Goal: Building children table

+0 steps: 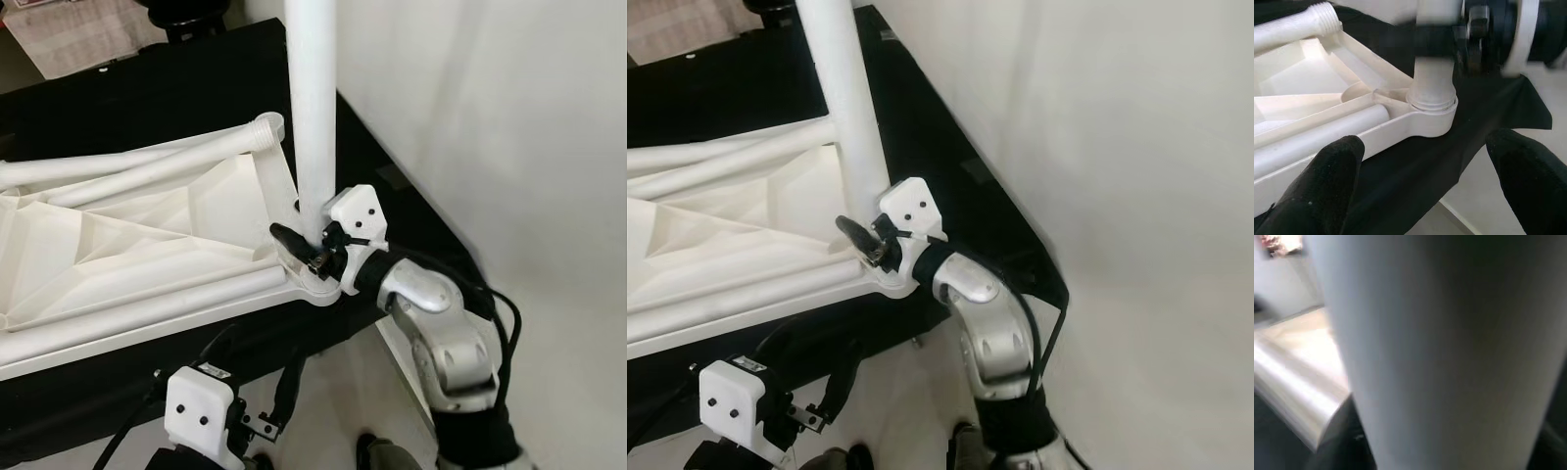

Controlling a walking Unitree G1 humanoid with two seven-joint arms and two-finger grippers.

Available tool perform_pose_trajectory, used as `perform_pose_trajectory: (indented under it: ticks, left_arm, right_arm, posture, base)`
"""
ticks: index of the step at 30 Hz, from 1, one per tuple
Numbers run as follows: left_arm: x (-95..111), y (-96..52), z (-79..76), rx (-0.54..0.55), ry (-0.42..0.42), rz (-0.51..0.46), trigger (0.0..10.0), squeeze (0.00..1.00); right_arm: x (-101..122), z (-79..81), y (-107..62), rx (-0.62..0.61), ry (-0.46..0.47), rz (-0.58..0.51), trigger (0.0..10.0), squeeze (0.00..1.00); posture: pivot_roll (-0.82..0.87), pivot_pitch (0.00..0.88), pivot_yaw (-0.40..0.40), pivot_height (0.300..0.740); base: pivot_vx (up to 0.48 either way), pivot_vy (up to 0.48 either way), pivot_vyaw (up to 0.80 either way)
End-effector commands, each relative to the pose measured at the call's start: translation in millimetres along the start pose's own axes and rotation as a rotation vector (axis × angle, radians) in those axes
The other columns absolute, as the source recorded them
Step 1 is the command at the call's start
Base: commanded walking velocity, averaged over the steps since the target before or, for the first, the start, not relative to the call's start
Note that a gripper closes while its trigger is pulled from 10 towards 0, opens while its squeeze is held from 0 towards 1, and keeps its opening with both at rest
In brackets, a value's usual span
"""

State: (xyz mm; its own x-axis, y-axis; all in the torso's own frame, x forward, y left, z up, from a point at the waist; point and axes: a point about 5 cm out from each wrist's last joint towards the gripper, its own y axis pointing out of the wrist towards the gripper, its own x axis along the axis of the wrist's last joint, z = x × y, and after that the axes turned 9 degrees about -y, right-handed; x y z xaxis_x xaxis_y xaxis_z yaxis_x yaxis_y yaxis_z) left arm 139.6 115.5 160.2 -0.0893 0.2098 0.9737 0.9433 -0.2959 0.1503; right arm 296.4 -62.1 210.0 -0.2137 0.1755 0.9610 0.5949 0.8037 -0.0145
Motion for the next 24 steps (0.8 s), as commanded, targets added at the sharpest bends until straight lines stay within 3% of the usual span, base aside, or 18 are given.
perform_pose_trajectory:
  ticks: [1, 2, 4, 6, 10, 11, 12, 13, 17, 18, 19, 20, 24]
  left_arm:
    - [-3.5, -2.5, 0.4, 0.008, -0.001, 0.020, 10.0, 0.00]
    - [-3.4, -2.5, 0.0, 0.006, -0.003, 0.020, 10.0, 0.00]
    - [-3.4, -2.5, 0.0, 0.006, -0.003, 0.020, 10.0, 0.00]
    - [-2.7, -2.8, -0.6, 0.003, -0.004, 0.022, 10.0, 0.00]
    - [-2.2, -3.2, -0.9, 0.003, -0.003, 0.023, 10.0, 0.00]
    - [-1.9, -3.4, -0.9, 0.004, -0.003, 0.024, 10.0, 0.00]
    - [-1.9, -3.4, -0.9, 0.004, -0.003, 0.024, 10.0, 0.00]
    - [-1.4, -4.6, -1.0, 0.005, -0.002, 0.027, 10.0, 0.00]
    - [-1.2, -5.5, -1.0, 0.004, -0.002, 0.030, 10.0, 0.00]
    - [-1.2, -5.5, -1.0, 0.004, -0.002, 0.030, 10.0, 0.00]
    - [-1.2, -5.5, -1.0, 0.004, -0.002, 0.030, 10.0, 0.00]
    - [-1.2, -5.8, -1.1, 0.003, -0.003, 0.031, 10.0, 0.00]
    - [-1.2, -5.8, -1.3, 0.003, -0.003, 0.031, 10.0, 0.00]
  right_arm:
    - [6.5, 21.7, 3.0, 0.268, 0.013, -0.076, 10.0, 1.00]
    - [15.4, 21.8, -1.3, 0.402, 0.009, -0.129, 10.0, 1.00]
    - [15.4, 21.8, -1.3, 0.402, 0.009, -0.129, 10.0, 1.00]
    - [21.3, 12.5, -6.1, 0.558, -0.052, -0.158, 10.0, 1.00]
    - [19.5, 5.5, -5.9, 0.620, -0.064, -0.155, 10.0, 0.95]
    - [17.7, 0.2, -5.4, 0.674, -0.070, -0.152, 10.0, 0.00]
    - [17.7, 0.2, -5.4, 0.674, -0.070, -0.152, 10.0, 0.00]
    - [21.1, -17.3, 5.7, 0.701, -0.077, -0.162, 10.0, 0.00]
    - [29.2, -27.3, 13.5, 0.708, -0.083, -0.177, 10.0, 0.00]
    - [29.2, -27.3, 13.5, 0.708, -0.083, -0.177, 4.4, 0.00]
    - [29.2, -27.3, 13.5, 0.708, -0.083, -0.177, 4.4, 0.00]
    - [32.6, -29.7, 14.5, 0.736, -0.075, -0.188, 0.0, 0.00]
    - [34.4, -32.6, 12.2, 0.789, -0.070, -0.195, 0.0, 0.00]
  posture:
    - [0.01, 0.285, 0.042, 0.740]
    - [0.01, 0.288, 0.040, 0.740]
    - [0.01, 0.288, 0.040, 0.740]
    - [0.02, 0.294, 0.043, 0.740]
    - [0.03, 0.296, 0.044, 0.740]
    - [0.03, 0.296, 0.044, 0.740]
    - [0.03, 0.296, 0.044, 0.740]
    - [0.04, 0.303, 0.050, 0.740]
    - [0.04, 0.306, 0.052, 0.740]
    - [0.04, 0.306, 0.052, 0.740]
    - [0.04, 0.306, 0.052, 0.740]
    - [0.04, 0.307, 0.052, 0.740]
    - [0.04, 0.308, 0.051, 0.740]
  base:
    - [0.000, 0.000, 0.00]
    - [0.000, 0.000, 0.00]
    - [0.000, 0.000, 0.00]
    - [0.000, 0.000, 0.00]
    - [0.000, 0.000, 0.00]
    - [0.000, 0.000, 0.00]
    - [0.000, 0.000, 0.00]
    - [0.000, 0.000, 0.00]
    - [0.000, 0.000, 0.00]
    - [0.000, 0.000, 0.00]
    - [0.000, 0.000, 0.00]
    - [0.000, 0.000, 0.00]
    - [0.000, 0.000, 0.00]
